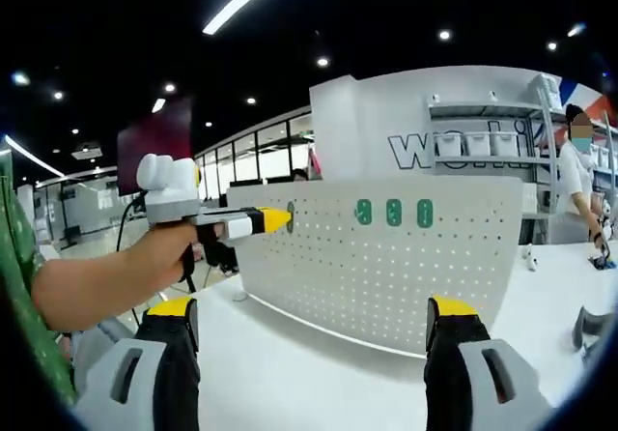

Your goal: Insert the hook assembly into the mounting plate slot until the hook locks in place.

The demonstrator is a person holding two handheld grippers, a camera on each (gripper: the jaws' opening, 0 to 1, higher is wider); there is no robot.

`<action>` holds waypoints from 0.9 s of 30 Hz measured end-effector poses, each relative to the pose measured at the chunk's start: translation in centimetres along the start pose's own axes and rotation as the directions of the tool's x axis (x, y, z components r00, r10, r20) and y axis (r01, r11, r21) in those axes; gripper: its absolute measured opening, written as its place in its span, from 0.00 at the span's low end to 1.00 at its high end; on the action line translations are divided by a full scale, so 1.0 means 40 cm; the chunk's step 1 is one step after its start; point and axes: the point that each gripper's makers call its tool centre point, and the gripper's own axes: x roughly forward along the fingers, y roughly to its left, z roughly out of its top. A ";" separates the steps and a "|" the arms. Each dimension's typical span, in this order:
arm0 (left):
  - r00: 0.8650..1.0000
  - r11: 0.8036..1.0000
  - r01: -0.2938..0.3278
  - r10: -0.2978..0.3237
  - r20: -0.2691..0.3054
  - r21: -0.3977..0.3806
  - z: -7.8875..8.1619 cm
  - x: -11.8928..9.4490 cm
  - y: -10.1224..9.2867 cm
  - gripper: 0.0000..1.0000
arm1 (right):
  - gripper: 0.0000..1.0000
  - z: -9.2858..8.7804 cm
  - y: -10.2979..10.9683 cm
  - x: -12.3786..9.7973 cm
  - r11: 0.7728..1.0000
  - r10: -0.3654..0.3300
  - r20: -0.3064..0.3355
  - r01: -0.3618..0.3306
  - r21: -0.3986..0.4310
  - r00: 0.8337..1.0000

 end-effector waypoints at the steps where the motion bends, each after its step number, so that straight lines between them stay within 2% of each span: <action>1: 1.000 1.000 -0.011 0.011 0.010 0.005 0.005 0.008 0.000 0.03 | 1.00 -0.002 -0.008 0.000 1.000 0.001 -0.002 -0.001 0.001 1.000; 10: 0.997 0.997 -0.073 0.073 0.027 -0.015 0.012 0.081 -0.003 0.03 | 1.00 -0.003 -0.042 0.009 1.000 0.016 -0.003 -0.016 0.004 1.000; 14: 0.993 0.993 -0.113 0.114 0.027 -0.032 0.007 0.105 0.017 0.03 | 1.00 -0.001 -0.053 0.006 1.000 0.017 -0.001 -0.017 0.003 1.000; 22: 0.988 0.989 -0.148 0.148 0.031 -0.026 0.012 0.148 0.021 0.03 | 1.00 -0.003 -0.073 -0.001 1.000 0.012 -0.002 -0.012 0.005 1.000; 27: 0.986 0.985 -0.165 0.166 0.030 -0.052 0.010 0.168 0.026 0.03 | 1.00 0.005 -0.079 -0.004 1.000 0.011 0.005 -0.011 0.002 1.000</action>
